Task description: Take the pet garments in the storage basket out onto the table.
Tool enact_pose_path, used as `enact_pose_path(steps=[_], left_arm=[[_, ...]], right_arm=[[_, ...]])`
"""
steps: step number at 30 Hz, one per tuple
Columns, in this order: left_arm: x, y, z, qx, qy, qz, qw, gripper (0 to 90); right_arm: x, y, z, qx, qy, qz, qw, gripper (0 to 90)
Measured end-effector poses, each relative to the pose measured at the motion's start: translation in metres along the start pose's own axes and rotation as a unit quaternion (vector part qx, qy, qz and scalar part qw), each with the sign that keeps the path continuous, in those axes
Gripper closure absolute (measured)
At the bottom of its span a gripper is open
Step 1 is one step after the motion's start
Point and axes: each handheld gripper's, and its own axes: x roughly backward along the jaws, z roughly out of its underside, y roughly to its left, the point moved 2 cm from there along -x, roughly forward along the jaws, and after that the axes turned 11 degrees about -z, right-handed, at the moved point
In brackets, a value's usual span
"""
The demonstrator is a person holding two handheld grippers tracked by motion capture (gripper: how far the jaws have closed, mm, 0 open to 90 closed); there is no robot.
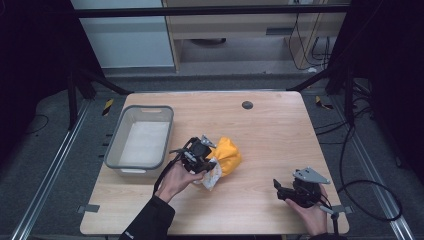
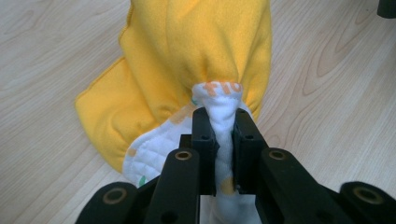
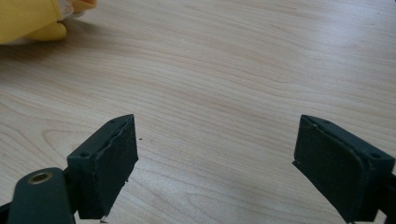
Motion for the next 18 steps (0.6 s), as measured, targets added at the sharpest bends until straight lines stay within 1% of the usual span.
enact_pose_path(steps=[4,10,15,18], left_arm=[[-0.006,-0.003,0.002,-0.003,0.005,0.004,1.0000,81.0],[-0.011,-0.006,0.005,-0.001,0.005,0.009,0.9999,79.4],[-0.016,-0.008,0.008,0.005,0.010,0.012,0.9999,76.2],[-0.018,-0.010,0.008,0.003,0.011,0.013,0.9998,74.1]], right_arm=[[0.000,0.000,0.000,0.001,0.000,0.001,1.0000,13.2],[0.000,0.000,0.000,0.002,0.001,0.001,1.0000,13.2],[0.000,-0.001,0.000,0.005,0.001,0.002,1.0000,13.1],[0.000,-0.001,0.000,0.005,0.001,0.002,1.0000,13.0]])
